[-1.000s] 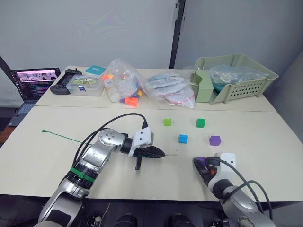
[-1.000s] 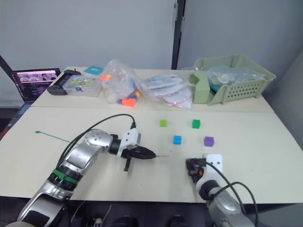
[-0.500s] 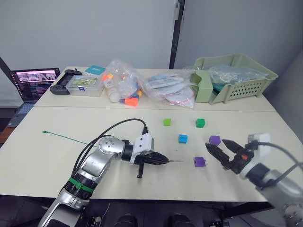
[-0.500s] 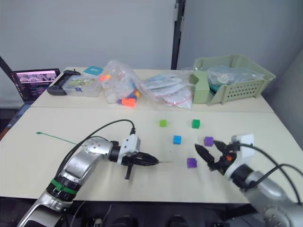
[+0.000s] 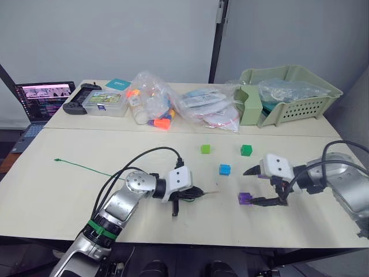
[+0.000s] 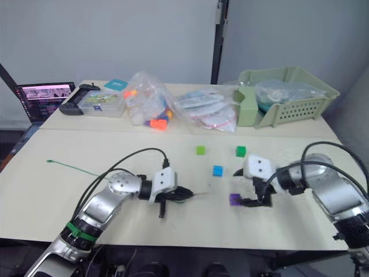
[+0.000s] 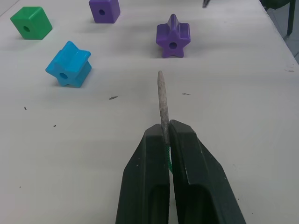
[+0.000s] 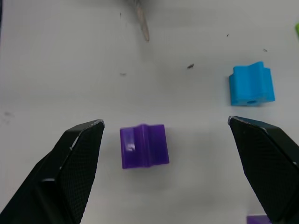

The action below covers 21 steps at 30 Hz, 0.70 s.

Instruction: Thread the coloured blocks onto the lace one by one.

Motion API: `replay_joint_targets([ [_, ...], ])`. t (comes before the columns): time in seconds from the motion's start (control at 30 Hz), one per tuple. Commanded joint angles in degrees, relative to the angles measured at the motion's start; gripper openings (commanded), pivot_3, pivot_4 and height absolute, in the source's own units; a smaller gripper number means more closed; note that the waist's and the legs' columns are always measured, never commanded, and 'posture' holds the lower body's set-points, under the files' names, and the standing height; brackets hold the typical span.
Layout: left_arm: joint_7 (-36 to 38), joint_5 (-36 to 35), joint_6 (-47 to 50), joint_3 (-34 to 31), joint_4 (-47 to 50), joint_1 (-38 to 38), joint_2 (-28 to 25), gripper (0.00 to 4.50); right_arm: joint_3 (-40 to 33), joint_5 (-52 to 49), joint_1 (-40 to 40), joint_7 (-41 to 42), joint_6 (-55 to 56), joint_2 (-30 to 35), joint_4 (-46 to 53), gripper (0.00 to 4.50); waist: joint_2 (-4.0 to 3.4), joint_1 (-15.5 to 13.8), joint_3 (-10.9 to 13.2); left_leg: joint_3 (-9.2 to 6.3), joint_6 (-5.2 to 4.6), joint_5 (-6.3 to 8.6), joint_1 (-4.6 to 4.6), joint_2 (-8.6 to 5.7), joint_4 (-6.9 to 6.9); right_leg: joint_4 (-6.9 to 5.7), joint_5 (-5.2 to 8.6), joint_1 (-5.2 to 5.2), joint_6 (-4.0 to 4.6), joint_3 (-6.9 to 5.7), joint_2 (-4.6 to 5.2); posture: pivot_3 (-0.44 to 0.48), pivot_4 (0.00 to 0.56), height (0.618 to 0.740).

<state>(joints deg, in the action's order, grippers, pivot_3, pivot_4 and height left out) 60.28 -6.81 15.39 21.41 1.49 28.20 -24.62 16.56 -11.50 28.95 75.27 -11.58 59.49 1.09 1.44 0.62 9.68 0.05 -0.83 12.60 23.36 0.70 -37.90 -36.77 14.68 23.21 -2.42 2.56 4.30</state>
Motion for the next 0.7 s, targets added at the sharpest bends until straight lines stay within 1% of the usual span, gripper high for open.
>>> replay_joint_targets([
  [0.03, -0.9, 0.1, 0.7, -0.2, 1.5, 0.9, 0.5, 0.0, 0.9, 3.5, 0.7, 0.9, 1.8, -1.3, -1.3, 4.49, 0.0, 0.0, 0.0, -0.01, 0.0, 0.0, -0.01, 0.01, 0.0, -0.02, 0.0, -0.01, 0.0, -0.01, -0.01, 0.0, 0.15, 0.74],
  [0.37, -1.2, 0.4, 1.1, 0.5, 0.0, 2.5, 1.9, 0.0, -0.4, 5.6, -3.0, -1.2, -3.4, -2.8, 2.3, 4.49, 0.0, -0.1, 0.0, -0.03, 0.0, 0.0, -0.02, 0.0, 0.0, -0.07, -0.01, 0.0, 0.01, -0.01, 0.02, 0.0, 0.15, 0.74],
  [0.5, 0.0, 1.2, 0.4, 2.5, -1.4, 3.5, 2.7, 0.0, -1.8, 5.0, -4.3, -2.5, -6.5, -3.1, 4.8, 3.39, 0.0, 0.0, 0.0, -0.03, 0.0, 0.0, -0.04, -0.01, 0.0, -0.1, -0.01, 0.0, 0.01, 0.0, 0.01, 0.0, 0.15, 0.74],
  [0.53, 0.2, 1.4, 0.3, 3.0, -2.0, 4.0, 3.1, 0.0, -2.0, 5.0, -4.6, -2.7, -7.1, -3.2, 5.5, 2.98, 0.0, 0.0, 0.0, -0.03, 0.0, 0.0, -0.05, -0.01, 0.0, -0.11, -0.01, 0.0, 0.01, -0.01, 0.0, 0.0, 0.15, 0.74],
  [0.63, 0.2, 2.2, 0.2, 4.0, -3.9, 5.5, 4.2, 0.0, -2.8, 4.8, -5.2, -3.4, -9.0, -3.5, 7.1, 1.96, 0.0, 0.0, 0.0, -0.03, 0.0, 0.0, -0.04, -0.04, -0.02, -0.1, -0.01, -0.01, 0.01, 0.0, 0.02, 0.0, 0.15, 0.74],
  [0.7, 0.3, 2.8, 0.2, 4.5, -5.2, 6.4, 4.8, 0.0, -3.3, 4.7, -5.4, -4.1, -10.1, -3.8, 7.7, 1.37, 0.0, -0.1, 0.0, -0.03, 0.0, 0.0, -0.04, -0.05, -0.02, -0.11, 0.0, -0.01, 0.01, 0.0, 0.02, 0.0, 0.15, 0.74],
])
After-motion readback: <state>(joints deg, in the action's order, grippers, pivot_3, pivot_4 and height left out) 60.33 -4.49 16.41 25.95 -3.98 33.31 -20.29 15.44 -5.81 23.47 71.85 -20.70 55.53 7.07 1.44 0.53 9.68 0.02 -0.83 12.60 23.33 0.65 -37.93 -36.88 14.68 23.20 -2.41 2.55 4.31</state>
